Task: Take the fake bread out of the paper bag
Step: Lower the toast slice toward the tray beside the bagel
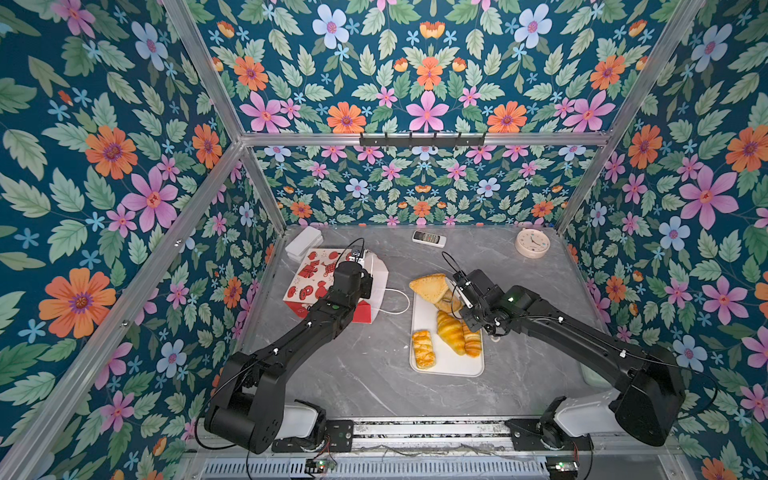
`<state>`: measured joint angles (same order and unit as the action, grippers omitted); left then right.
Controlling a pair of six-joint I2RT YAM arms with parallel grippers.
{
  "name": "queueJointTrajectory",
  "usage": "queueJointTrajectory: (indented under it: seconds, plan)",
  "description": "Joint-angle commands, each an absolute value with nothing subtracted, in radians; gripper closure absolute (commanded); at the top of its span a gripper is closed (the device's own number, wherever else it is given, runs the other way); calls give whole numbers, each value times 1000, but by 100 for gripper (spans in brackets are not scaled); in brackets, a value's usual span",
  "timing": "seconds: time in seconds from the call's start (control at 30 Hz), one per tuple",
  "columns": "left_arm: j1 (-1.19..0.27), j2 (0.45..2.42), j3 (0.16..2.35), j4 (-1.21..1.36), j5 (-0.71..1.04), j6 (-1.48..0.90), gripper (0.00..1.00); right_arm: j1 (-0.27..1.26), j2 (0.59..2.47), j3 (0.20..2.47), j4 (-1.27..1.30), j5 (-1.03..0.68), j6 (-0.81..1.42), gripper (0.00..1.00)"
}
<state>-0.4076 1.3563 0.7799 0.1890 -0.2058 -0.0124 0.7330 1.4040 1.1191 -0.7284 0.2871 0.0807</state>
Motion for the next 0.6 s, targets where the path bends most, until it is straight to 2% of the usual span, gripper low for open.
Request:
queueJointTrajectory:
  seconds: [0.0, 0.27, 0.57]
  plan:
    - [-406, 1352, 776, 228, -198, -26, 100, 761, 1416, 1115, -711, 332, 86, 95]
    - [-403, 1351, 762, 241, -192, -31, 100, 831, 1441, 1090, -754, 395, 113, 95]
    - [-402, 1354, 749, 256, -183, -38, 100, 837, 1393, 1078, -757, 433, 148, 95]
